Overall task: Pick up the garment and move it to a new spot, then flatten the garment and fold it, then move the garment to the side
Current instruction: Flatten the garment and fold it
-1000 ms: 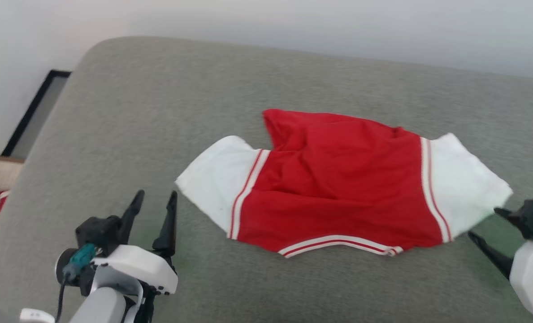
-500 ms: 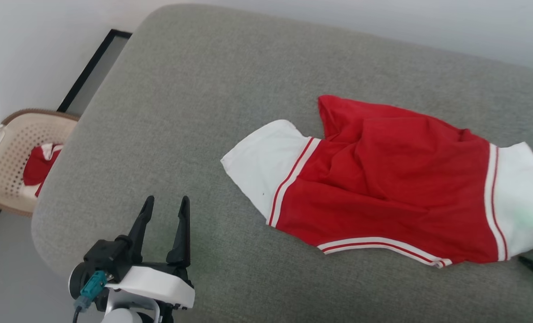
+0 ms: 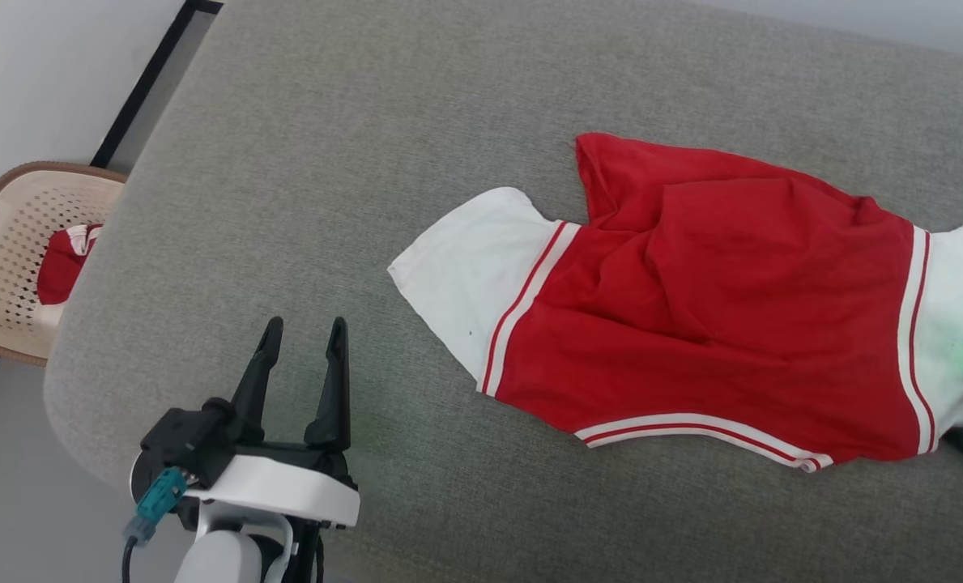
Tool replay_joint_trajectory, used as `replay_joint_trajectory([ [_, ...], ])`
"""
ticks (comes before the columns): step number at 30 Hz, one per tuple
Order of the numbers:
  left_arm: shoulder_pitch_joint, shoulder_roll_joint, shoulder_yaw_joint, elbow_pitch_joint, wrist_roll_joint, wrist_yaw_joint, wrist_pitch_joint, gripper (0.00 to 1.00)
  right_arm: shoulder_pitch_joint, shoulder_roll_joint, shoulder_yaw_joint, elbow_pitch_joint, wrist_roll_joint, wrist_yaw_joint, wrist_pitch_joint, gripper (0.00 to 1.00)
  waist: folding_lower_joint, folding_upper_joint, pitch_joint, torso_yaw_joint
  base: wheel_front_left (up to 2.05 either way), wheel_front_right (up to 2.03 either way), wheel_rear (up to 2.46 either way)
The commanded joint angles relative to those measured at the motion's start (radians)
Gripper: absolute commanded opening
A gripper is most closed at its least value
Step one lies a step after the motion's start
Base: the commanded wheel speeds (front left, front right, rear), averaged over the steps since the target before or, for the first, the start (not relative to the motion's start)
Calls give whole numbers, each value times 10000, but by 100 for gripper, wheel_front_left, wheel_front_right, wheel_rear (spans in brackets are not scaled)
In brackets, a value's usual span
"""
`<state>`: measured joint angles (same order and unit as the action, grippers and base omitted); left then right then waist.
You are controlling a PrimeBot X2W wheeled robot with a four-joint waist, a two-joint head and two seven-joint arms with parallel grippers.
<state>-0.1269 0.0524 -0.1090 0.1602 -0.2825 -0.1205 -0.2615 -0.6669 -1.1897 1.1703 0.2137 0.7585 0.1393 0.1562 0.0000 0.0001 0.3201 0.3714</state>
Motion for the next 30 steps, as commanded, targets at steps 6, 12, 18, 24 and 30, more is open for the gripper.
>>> replay_joint_trajectory([
  [6,-432,-11,-87,18,283,-96,-51,100,20,536,773,694,182,-158,146,0,0,-1,112,-179,0,0,0],
  [12,-1370,1127,-1708,346,-470,-104,-51,100,-255,740,990,775,296,-118,-101,0,0,-1,-8,-353,0,0,0],
  [18,-3739,3737,-5434,1039,-3533,-93,2873,100,-457,905,1108,558,264,-84,-196,0,0,-1,-203,-470,0,0,0],
  [24,-5235,4882,-6736,928,-7495,-92,7108,100,-707,971,1175,245,217,-74,-52,0,0,-1,-21,-607,0,0,0],
  [30,-6182,4809,-6893,2202,-8878,-93,8886,100,-982,963,1221,57,121,-84,232,0,0,-1,325,-818,0,0,0],
])
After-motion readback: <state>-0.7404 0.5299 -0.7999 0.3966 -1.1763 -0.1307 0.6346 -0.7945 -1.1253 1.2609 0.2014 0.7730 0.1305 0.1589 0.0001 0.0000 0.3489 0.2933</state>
